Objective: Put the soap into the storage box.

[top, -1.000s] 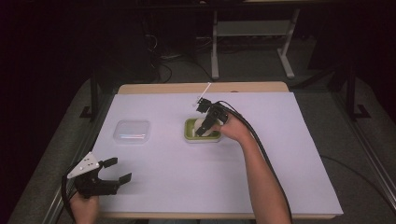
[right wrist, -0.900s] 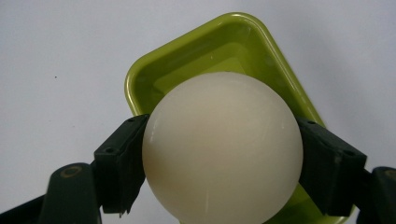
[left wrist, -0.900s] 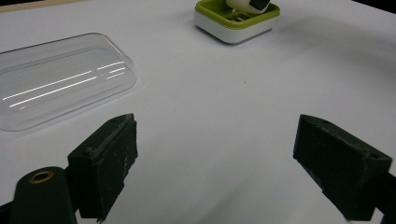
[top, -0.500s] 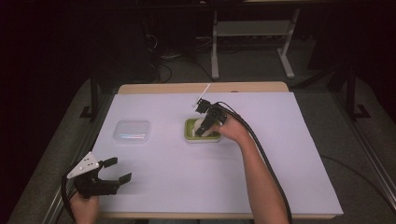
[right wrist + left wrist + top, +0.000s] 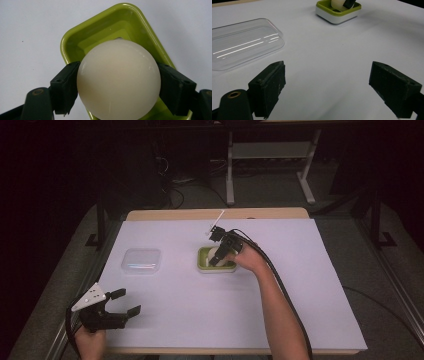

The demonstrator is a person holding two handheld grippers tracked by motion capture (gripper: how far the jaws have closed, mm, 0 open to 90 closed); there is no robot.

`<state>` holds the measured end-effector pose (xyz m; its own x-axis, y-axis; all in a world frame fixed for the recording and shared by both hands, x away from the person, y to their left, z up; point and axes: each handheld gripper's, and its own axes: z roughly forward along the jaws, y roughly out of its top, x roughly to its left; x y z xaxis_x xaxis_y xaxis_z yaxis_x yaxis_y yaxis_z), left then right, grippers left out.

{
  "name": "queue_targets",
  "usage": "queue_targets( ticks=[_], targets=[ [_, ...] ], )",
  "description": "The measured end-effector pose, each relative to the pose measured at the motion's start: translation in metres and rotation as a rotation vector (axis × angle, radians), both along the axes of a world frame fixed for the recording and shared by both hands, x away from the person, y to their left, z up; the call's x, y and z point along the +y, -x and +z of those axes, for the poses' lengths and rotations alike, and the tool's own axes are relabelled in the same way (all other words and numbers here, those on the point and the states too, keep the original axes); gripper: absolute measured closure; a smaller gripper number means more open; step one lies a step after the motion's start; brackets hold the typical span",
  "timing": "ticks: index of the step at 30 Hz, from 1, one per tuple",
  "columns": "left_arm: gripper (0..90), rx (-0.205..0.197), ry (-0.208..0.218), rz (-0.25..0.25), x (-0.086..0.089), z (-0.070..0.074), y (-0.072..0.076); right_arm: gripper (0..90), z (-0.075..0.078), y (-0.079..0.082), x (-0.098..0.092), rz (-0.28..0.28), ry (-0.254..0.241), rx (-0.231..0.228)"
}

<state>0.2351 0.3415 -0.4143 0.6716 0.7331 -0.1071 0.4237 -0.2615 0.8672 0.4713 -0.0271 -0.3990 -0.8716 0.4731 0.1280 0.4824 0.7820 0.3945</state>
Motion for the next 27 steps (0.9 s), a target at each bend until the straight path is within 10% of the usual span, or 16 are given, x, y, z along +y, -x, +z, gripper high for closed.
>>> queue_targets(
  ticks=[27],
  targets=[
    [13.0,-0.006,-0.002,0.003,-0.0004,0.0006,0.0003,23.7,0.0006,-0.0007,-0.0003,-0.019,0.012,-0.013]
  ],
)
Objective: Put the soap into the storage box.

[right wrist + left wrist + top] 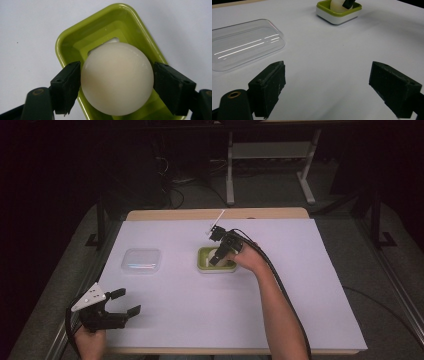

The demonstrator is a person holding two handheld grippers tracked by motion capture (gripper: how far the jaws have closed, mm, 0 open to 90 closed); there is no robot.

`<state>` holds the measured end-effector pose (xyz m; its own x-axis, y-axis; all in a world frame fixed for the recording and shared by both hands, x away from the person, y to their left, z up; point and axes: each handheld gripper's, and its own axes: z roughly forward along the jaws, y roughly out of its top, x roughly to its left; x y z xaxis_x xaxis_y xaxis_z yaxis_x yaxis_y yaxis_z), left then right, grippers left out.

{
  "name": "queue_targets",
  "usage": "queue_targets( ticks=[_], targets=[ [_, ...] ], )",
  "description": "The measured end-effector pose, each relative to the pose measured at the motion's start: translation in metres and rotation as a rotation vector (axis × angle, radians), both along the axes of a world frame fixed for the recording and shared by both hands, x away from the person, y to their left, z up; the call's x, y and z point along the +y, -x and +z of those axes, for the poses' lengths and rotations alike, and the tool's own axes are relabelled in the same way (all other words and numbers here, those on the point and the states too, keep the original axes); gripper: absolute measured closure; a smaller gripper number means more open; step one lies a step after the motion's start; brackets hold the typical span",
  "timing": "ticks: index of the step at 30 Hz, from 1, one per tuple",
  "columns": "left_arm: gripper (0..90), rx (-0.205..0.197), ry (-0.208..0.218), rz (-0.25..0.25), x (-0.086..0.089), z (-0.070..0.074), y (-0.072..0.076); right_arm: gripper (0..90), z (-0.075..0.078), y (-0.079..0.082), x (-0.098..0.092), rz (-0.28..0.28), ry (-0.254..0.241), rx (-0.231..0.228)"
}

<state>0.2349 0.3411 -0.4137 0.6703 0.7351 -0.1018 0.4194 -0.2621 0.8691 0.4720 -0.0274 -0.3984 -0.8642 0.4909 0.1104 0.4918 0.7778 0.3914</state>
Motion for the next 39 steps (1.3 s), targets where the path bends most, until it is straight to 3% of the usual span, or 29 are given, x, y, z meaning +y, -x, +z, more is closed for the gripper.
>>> queue_targets(
  ticks=[17,25,35,39],
  targets=[
    [13.0,0.002,-0.008,-0.007,-0.003,0.000,0.000,25.2,0.019,0.008,-0.018,-0.003,-0.065,-0.021],
    [13.0,-0.001,-0.010,-0.009,-0.004,0.000,-0.001,24.9,0.025,0.015,-0.028,-0.002,-0.065,-0.021],
    [13.0,-0.002,-0.011,-0.008,-0.005,0.001,0.000,25.1,0.027,0.022,-0.039,0.000,-0.105,-0.025],
    [13.0,-0.002,-0.012,-0.009,-0.005,0.000,0.000,25.1,0.026,0.025,-0.041,0.001,-0.100,-0.017]
  ],
)
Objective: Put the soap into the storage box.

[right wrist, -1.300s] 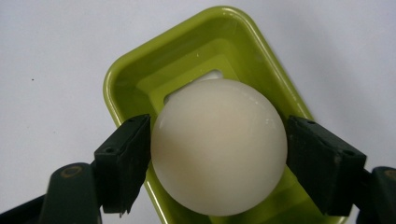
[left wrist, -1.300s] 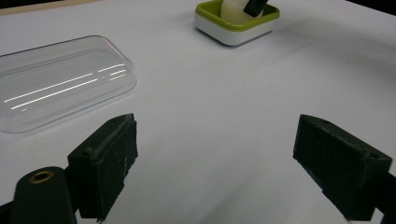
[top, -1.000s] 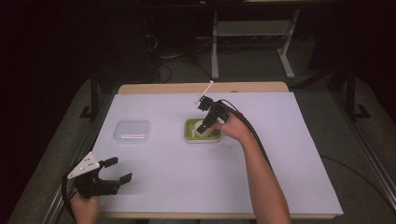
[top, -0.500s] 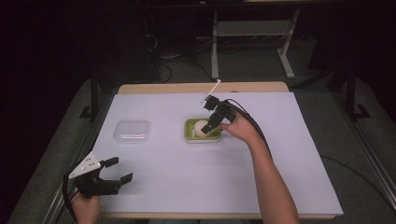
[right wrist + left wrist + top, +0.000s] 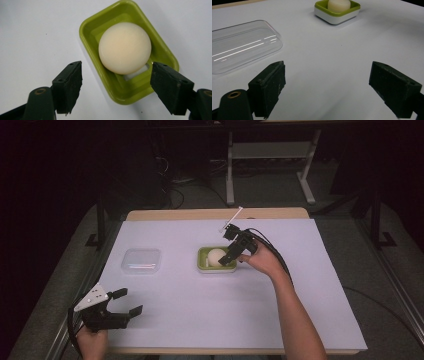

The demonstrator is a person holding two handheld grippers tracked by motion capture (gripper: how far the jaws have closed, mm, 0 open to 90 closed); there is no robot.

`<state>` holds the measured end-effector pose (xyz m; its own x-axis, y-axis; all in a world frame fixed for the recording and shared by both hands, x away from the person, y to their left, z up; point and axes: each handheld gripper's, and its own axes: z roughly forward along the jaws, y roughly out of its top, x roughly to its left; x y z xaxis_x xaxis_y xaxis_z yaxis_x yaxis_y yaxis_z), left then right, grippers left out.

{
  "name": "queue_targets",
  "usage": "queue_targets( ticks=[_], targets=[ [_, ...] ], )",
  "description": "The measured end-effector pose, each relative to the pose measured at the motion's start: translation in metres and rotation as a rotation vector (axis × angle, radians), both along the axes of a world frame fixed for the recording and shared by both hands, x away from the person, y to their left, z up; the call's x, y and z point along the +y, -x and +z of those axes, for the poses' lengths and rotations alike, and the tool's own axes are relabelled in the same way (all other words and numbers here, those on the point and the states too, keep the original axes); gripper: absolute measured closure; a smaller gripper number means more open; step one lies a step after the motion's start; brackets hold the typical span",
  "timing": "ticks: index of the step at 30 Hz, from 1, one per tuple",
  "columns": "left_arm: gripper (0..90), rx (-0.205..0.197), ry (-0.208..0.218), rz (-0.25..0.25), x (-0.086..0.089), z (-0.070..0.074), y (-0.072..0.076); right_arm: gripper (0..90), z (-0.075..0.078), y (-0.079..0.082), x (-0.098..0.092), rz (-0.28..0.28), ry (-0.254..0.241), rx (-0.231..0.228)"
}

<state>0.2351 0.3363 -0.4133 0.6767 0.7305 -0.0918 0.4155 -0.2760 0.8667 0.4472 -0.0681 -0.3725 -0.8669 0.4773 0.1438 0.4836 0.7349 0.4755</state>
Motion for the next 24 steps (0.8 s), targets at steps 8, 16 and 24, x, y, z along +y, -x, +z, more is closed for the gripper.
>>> queue_targets(
  ticks=[8,16,24],
  targets=[
    [13.0,-0.001,0.000,-0.001,-0.001,0.000,0.000,25.0,-0.001,0.006,-0.007,-0.002,-0.011,-0.002],
    [13.0,-0.003,-0.001,0.000,0.000,0.000,0.000,24.0,0.004,0.014,-0.013,-0.009,-0.010,-0.007],
    [13.0,0.000,-0.007,-0.005,-0.002,0.000,0.000,24.1,0.007,0.021,-0.021,-0.016,-0.035,-0.012]
  ],
)
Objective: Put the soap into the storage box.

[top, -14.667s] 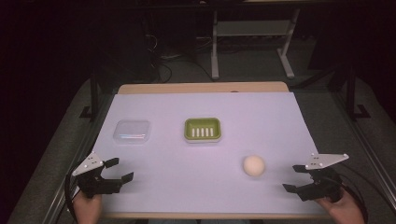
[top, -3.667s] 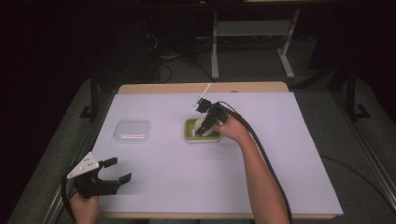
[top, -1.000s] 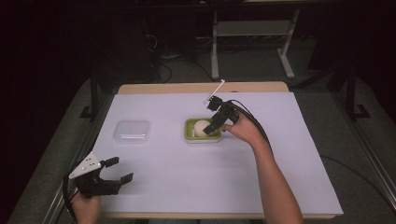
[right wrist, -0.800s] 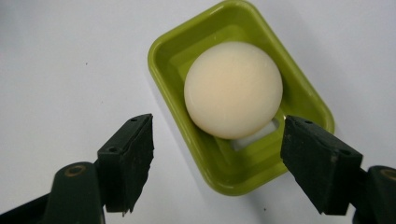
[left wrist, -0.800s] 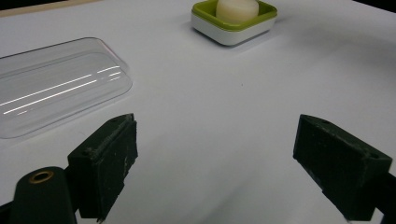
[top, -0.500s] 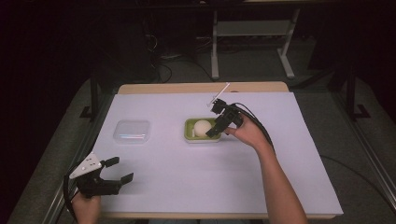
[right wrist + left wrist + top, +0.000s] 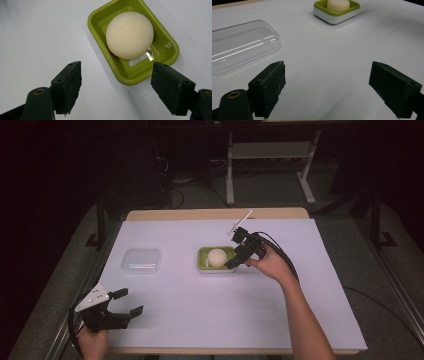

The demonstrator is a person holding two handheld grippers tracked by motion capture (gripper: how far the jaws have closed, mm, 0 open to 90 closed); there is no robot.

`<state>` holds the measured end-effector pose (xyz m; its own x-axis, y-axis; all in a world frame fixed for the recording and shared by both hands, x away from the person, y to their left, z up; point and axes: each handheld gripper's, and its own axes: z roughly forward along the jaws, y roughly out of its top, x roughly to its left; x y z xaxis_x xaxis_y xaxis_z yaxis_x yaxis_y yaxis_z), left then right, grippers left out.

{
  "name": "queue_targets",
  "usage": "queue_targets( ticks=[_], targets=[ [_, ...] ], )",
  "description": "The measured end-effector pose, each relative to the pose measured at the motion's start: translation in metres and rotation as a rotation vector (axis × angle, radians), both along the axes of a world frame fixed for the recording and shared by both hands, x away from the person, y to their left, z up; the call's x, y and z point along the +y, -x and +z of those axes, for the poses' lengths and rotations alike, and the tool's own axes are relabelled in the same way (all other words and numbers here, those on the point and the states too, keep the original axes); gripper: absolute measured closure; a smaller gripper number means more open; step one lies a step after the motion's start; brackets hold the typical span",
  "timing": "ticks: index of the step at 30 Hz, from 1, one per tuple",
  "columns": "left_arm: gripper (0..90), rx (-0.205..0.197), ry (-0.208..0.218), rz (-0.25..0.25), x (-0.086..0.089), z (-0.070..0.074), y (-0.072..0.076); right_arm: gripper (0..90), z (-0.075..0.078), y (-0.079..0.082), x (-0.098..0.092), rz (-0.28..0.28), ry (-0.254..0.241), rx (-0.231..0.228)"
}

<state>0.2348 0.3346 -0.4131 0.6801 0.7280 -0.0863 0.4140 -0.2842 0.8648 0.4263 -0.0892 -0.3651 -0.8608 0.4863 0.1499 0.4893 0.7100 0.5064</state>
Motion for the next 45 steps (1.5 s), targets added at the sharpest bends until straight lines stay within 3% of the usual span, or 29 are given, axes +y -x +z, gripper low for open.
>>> queue_targets(
  ticks=[28,45],
  targets=[
    [13.0,-0.003,0.002,-0.005,-0.002,0.001,0.000,24.2,-0.004,0.026,-0.033,-0.022,-0.051,0.004],
    [13.0,-0.002,0.001,-0.004,-0.003,0.000,0.000,24.5,-0.008,0.043,-0.053,-0.038,-0.054,-0.001]
  ],
)
